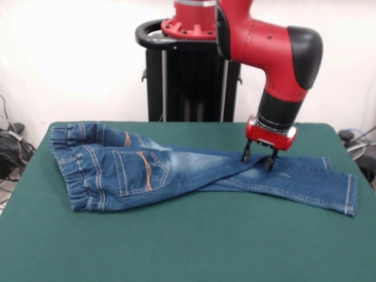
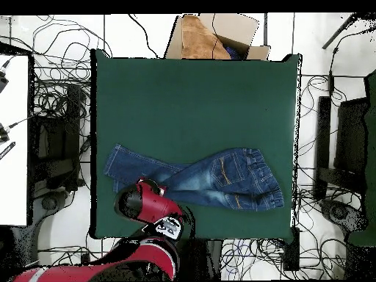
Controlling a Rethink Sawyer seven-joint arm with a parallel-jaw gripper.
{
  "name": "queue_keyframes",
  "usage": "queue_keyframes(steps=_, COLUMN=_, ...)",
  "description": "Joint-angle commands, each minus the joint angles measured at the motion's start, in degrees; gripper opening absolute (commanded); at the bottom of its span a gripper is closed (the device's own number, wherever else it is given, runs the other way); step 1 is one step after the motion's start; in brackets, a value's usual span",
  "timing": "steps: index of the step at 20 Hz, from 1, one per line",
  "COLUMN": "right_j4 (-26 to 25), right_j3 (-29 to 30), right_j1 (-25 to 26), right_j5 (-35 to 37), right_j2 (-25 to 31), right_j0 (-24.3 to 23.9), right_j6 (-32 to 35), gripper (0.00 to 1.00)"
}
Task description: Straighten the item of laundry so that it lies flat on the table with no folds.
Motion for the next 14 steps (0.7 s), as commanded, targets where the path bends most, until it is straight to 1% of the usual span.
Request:
queue_keyframes(steps=1, right_j4=0.7, right_j3=-11.8, right_j1=7.2, right_j5=32.4, right_j2=-13.7, right_j0=10.9, right_j6=11.4, gripper=1.00)
queue_keyframes(steps=8, right_j4=-1.3, right_j3=-11.7, right_j1=6.6, right_j5=32.7, right_j2=-13.4, right_j0=10.3, right_j6=13.0, gripper=1.00)
queue_keyframes(steps=14, right_j4=-1.0, right_j3=-11.1, right_j1=6.3, right_j5=32.2, right_j2=-12.7, right_j0=10.2, right_j6=13.5, gripper=1.00)
